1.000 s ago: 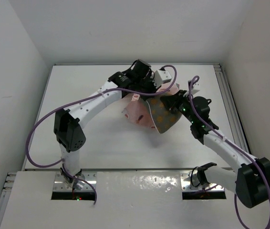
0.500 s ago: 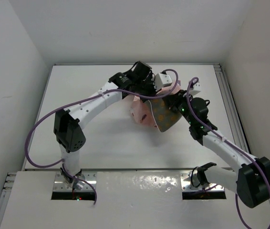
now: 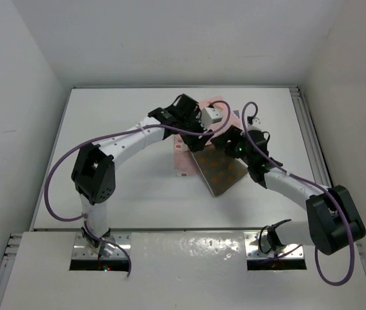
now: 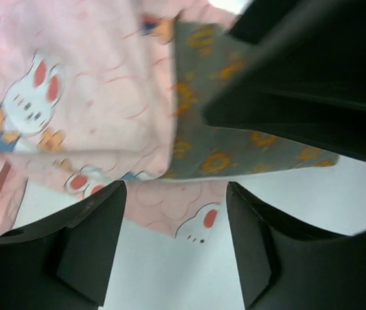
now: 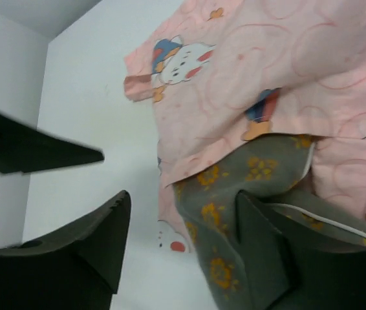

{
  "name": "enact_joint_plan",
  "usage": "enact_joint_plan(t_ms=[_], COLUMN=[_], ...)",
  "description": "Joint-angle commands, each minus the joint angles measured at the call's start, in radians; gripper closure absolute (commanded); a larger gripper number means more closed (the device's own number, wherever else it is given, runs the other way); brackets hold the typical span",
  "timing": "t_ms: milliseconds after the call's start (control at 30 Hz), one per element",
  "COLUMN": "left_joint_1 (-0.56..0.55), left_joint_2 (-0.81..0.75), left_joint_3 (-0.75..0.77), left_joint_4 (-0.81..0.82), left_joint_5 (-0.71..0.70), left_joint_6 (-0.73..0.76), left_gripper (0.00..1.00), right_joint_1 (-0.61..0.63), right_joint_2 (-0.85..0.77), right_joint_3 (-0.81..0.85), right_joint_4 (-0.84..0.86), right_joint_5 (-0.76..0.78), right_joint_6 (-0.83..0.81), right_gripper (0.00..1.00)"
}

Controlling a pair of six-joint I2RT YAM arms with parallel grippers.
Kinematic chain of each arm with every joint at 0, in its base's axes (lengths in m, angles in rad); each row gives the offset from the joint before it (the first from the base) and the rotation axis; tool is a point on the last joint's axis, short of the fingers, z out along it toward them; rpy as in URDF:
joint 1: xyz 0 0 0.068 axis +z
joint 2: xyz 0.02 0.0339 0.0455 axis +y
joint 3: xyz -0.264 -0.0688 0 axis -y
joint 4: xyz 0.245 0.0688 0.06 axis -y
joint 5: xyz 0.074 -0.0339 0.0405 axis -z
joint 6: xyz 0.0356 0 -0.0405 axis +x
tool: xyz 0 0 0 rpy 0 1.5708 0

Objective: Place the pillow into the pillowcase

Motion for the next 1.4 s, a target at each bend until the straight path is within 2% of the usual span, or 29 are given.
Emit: enact_joint_plan(t_ms=[0, 33, 67, 100, 133, 167, 200, 233, 267, 300, 333, 367, 400, 433, 467, 500, 600, 633, 667, 800, 867, 1033, 1100, 1167, 1233, 1267, 1300, 1333, 1367], left_joint_1=[0.096, 0.107, 0.119, 0.138, 0.143, 0.146, 0.147, 0.146, 0.144, 0.14, 0.133, 0.118, 0.109, 0.098, 0.081, 0.077, 0.077, 0.078, 0.081, 0.08, 0.074, 0.061, 0.057, 0.052, 0.054, 0.054, 0.054, 0.054, 0.052], left_joint_2=[-0.004, -0.007, -0.014, -0.026, -0.033, -0.041, -0.055, -0.061, -0.064, -0.064, -0.061, -0.058, -0.055, -0.052, -0.047, -0.044, -0.026, -0.023, -0.021, -0.009, 0.011, 0.068, 0.078, 0.094, 0.107, 0.109, 0.111, 0.112, 0.112], left_joint_3=[0.018, 0.015, 0.01, -0.018, -0.04, -0.061, -0.116, -0.144, -0.17, -0.21, -0.229, -0.259, -0.272, -0.281, -0.298, -0.305, -0.33, -0.335, -0.348, -0.388, -0.39, -0.375, -0.378, -0.381, -0.379, -0.379, -0.381, -0.381, -0.378], left_joint_4=[-0.002, -0.039, -0.056, -0.067, -0.077, -0.078, -0.073, -0.071, -0.07, -0.07, -0.065, -0.064, -0.059, -0.052, -0.05, -0.041, -0.006, 0.007, 0.019, 0.108, 0.126, 0.168, 0.188, 0.203, 0.203, 0.203, 0.202, 0.203, 0.203], left_joint_5=[0.016, 0.009, 0.004, -0.004, -0.025, -0.037, -0.057, -0.057, -0.057, -0.054, -0.056, -0.06, -0.071, -0.083, -0.085, -0.085, -0.07, -0.064, -0.059, -0.054, -0.056, -0.054, -0.051, -0.053, -0.047, -0.042, -0.037, -0.036, -0.031], left_joint_6=[-0.06, -0.046, -0.038, -0.032, -0.017, -0.005, 0.011, 0.015, 0.017, 0.018, 0.02, 0.018, 0.012, 0.008, 0.005, -0.006, -0.032, -0.035, -0.037, -0.066, -0.075, -0.126, -0.127, -0.127, -0.127, -0.127, -0.127, -0.129, -0.129], left_gripper=[0.37, 0.36, 0.36, 0.36, 0.4, 0.47, 0.65, 0.74, 0.8, 0.88, 0.88, 0.88, 0.84, 0.79, 0.67, 0.61, 0.45, 0.43, 0.36, 0.26, 0.24, 0.25, 0.34, 0.54, 0.66, 0.84, 0.95, 1.0, 1.0], right_joint_1=[0.003, 0.006, 0.003, 0.002, 0.002, -0.018, -0.032, -0.074, -0.098, -0.122, -0.142, -0.174, -0.185, -0.196, -0.196, -0.195, -0.172, -0.161, -0.137, -0.066, -0.034, 0.038, 0.054, 0.068, 0.068, 0.071, 0.071, 0.071, 0.071], right_joint_2=[0.004, 0.002, -0.004, -0.01, -0.019, -0.039, -0.048, -0.061, -0.079, -0.082, -0.082, -0.081, -0.069, -0.061, -0.055, -0.046, -0.058, -0.067, -0.082, -0.168, -0.19, -0.156, -0.116, -0.059, -0.013, 0.026, 0.045, 0.059, 0.07], right_joint_3=[0.163, 0.18, 0.196, 0.223, 0.233, 0.234, 0.228, 0.219, 0.187, 0.175, 0.165, 0.159, 0.158, 0.162, 0.162, 0.161, 0.132, 0.121, 0.098, 0.029, 0.012, 0.007, 0.004, 0.015, 0.042, 0.049, 0.053, 0.056, 0.055], right_joint_4=[-0.15, -0.247, -0.301, -0.352, -0.433, -0.482, -0.512, -0.512, -0.502, -0.474, -0.465, -0.459, -0.463, -0.466, -0.463, -0.46, -0.443, -0.445, -0.445, -0.411, -0.414, -0.414, -0.386, -0.374, -0.376, -0.373, -0.362, -0.35, -0.319], right_joint_5=[-0.118, -0.17, -0.185, -0.185, -0.174, -0.168, -0.16, -0.154, -0.162, -0.168, -0.174, -0.194, -0.206, -0.22, -0.261, -0.277, -0.312, -0.304, -0.288, -0.134, -0.044, 0.019, 0.025, 0.038, 0.041, 0.033, 0.024, 0.012, 0.004], right_joint_6=[-0.065, -0.129, -0.165, -0.196, -0.254, -0.274, -0.274, -0.268, -0.257, -0.247, -0.227, -0.224, -0.222, -0.225, -0.24, -0.257, -0.335, -0.354, -0.375, -0.455, -0.468, -0.478, -0.465, -0.442, -0.403, -0.389, -0.38, -0.371, -0.362], right_gripper=[0.34, 0.27, 0.23, 0.23, 0.25, 0.44, 0.6, 0.76, 0.86, 0.89, 0.85, 0.76, 0.58, 0.49, 0.42, 0.32, 0.15, 0.02, 0.01, 0.01, 0.01, 0.01, 0.01, 0.01, 0.01, 0.01, 0.03, 0.05, 0.11])
